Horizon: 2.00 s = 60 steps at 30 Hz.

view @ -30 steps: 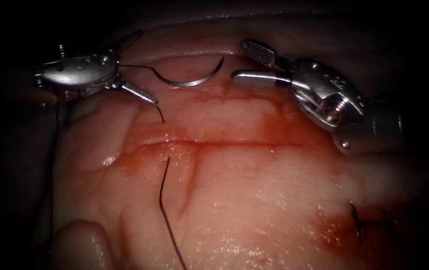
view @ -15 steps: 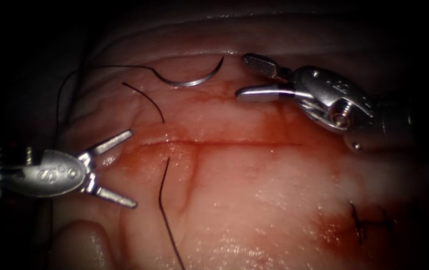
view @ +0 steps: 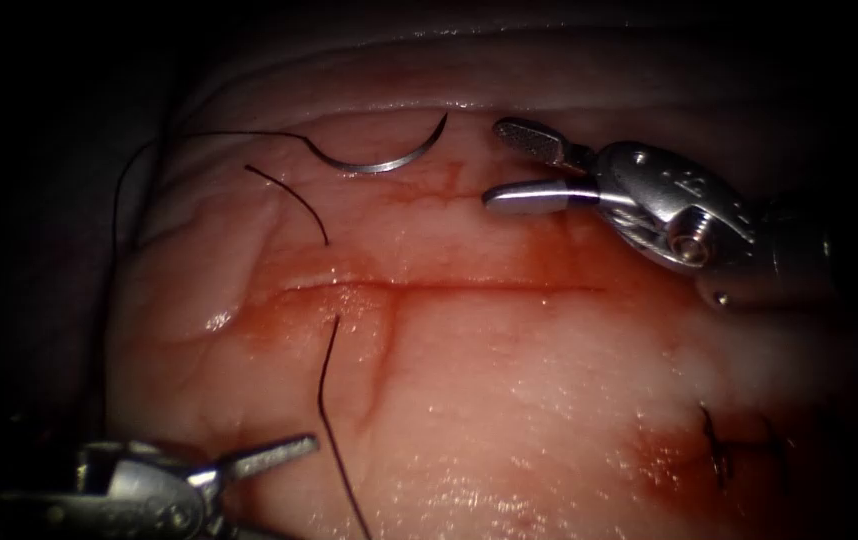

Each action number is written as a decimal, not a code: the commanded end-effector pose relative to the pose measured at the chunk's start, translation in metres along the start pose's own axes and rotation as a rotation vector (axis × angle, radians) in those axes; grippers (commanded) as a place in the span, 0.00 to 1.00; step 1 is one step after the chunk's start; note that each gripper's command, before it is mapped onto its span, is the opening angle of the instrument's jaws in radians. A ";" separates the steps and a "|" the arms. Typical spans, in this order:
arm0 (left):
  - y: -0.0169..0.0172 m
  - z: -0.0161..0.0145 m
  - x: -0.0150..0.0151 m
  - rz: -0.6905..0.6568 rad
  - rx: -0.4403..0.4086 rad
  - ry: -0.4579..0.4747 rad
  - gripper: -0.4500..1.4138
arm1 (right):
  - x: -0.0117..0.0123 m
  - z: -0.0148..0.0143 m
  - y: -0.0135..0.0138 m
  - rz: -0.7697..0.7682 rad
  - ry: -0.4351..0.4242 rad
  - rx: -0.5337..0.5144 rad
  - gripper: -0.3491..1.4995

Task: Wound Closure
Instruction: With the left grasper, grab a long length of suture for wrapping, then with the right tool, grasp the suture to allow the left tool to grab a longer length.

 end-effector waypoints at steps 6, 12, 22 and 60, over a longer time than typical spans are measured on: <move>0.0006 0.0017 0.0023 0.012 0.019 -0.002 0.50 | -0.0008 0.0007 -0.0001 -0.001 0.002 0.001 0.82; 0.0007 0.0024 0.0035 0.017 0.059 -0.036 0.54 | -0.0011 0.0006 -0.0003 -0.005 0.000 0.002 0.80; -0.0004 0.0028 0.0028 0.025 0.046 -0.010 0.00 | -0.0016 0.0007 -0.0008 -0.013 -0.024 0.006 0.75; -0.0075 -0.0031 -0.0002 0.238 0.047 0.136 0.00 | -0.0082 0.0090 -0.0159 -0.326 -0.015 0.342 0.88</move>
